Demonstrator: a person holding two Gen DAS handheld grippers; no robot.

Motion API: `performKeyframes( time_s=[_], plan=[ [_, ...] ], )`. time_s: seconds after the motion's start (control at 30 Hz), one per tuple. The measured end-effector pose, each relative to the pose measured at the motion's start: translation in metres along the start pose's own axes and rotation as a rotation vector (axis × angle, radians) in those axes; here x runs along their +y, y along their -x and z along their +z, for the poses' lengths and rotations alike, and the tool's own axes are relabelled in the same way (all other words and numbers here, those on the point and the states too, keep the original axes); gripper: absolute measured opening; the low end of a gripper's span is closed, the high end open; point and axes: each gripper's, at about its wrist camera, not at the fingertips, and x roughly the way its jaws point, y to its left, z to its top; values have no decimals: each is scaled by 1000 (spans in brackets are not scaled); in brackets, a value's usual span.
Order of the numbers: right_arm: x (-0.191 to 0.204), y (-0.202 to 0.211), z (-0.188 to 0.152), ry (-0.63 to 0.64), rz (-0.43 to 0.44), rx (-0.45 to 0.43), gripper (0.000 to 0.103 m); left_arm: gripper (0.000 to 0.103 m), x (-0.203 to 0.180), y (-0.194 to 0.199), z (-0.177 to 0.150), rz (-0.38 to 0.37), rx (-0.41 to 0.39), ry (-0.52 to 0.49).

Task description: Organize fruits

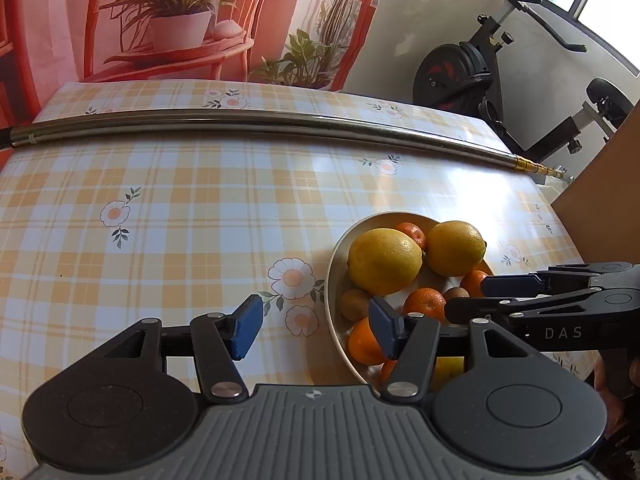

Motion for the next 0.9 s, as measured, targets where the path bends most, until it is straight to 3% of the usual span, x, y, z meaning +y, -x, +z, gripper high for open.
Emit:
performKeyframes(
  time_s=[0.17, 0.33, 0.5, 0.63, 0.8, 0.9],
  plan=[
    [0, 13, 0, 12, -29, -19, 83, 66, -1, 4, -1, -11, -6, 4],
    [-4, 24, 0, 2, -47, -33, 103, 80, -5, 11, -1, -30, -16, -3],
    [-9, 32, -2, -25, -23, -36, 103, 90, -7, 18, -1, -36, -22, -6],
    [-8, 42, -4, -25, -28, -57, 103, 91, -13, 29, 4, -28, -48, -29],
    [-7, 70, -1, -35, -48, -131, 103, 102, -31, 61, 17, -11, -184, -119],
    [-5, 96, 4, -41, -58, -201, 103, 103, -42, 82, 28, -7, -259, -132]
  ],
)
